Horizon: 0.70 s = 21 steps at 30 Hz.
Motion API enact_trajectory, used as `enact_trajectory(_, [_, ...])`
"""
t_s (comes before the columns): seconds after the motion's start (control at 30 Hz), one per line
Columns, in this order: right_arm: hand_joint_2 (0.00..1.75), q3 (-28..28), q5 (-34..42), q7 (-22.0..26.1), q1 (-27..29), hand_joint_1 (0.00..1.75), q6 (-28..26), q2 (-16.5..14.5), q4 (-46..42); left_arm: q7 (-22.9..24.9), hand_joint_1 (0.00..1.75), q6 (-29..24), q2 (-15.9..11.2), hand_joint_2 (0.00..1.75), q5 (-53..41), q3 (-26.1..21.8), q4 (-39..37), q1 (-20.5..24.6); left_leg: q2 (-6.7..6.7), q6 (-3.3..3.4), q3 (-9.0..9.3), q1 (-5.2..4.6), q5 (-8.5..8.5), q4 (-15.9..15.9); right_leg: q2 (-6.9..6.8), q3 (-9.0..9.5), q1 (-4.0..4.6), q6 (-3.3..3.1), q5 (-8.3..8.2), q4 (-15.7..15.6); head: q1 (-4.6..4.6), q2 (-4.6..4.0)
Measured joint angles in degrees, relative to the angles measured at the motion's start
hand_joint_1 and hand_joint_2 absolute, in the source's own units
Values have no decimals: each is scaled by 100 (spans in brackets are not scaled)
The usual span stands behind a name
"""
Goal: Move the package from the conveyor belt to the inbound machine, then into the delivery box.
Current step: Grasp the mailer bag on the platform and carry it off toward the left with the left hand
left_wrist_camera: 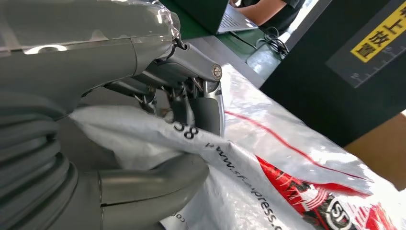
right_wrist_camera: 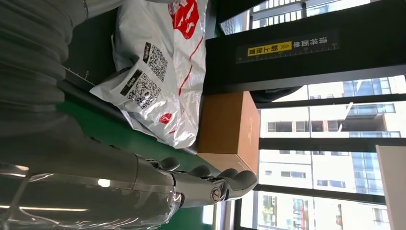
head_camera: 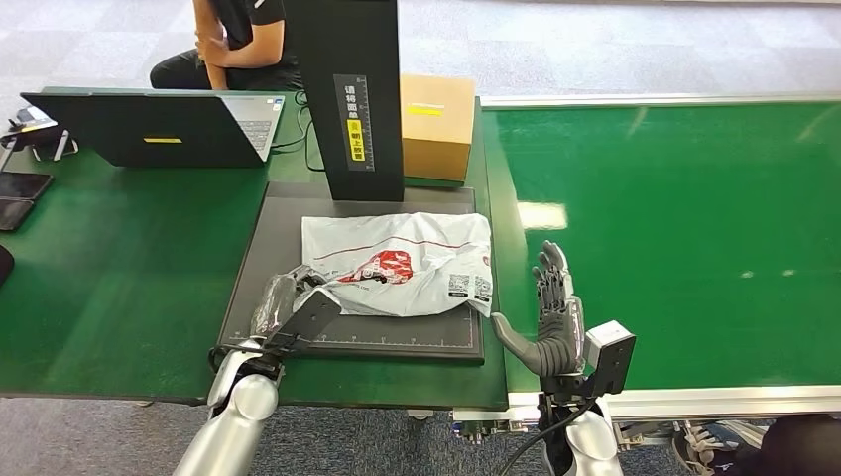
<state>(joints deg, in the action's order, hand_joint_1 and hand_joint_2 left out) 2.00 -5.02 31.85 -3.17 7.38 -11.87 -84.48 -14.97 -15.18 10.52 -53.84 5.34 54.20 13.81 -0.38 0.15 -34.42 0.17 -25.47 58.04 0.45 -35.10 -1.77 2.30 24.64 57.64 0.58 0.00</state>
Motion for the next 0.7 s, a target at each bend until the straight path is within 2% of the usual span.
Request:
enact_trajectory(0.23, [175,13,51,2,-8,0,-6,0,9,-171,175,36,-2,175,200,-83,11,-50,0,0,0,0,0,0,0,0,0,0,0,0,1,0])
enact_trajectory(0.43, [175,26,64,-3,-45,0,-2,0,9,31,175,-282,-53,175,-334,-109,11,-30,0,0,0,0,0,0,0,0,0,0,0,0,0,0])
enact_trajectory(0.57, [175,31,69,-8,-51,0,0,0,9,321,175,-630,-222,175,-721,-208,-13,115,1,0,1,2,0,-1,1,0,2,-1,0,1,0,0])
enact_trajectory(0.7, [175,44,74,-9,-49,0,0,0,9,519,175,-976,-506,175,-988,-514,-118,348,2,-4,1,6,3,-2,2,-1,6,-2,-1,2,0,0])
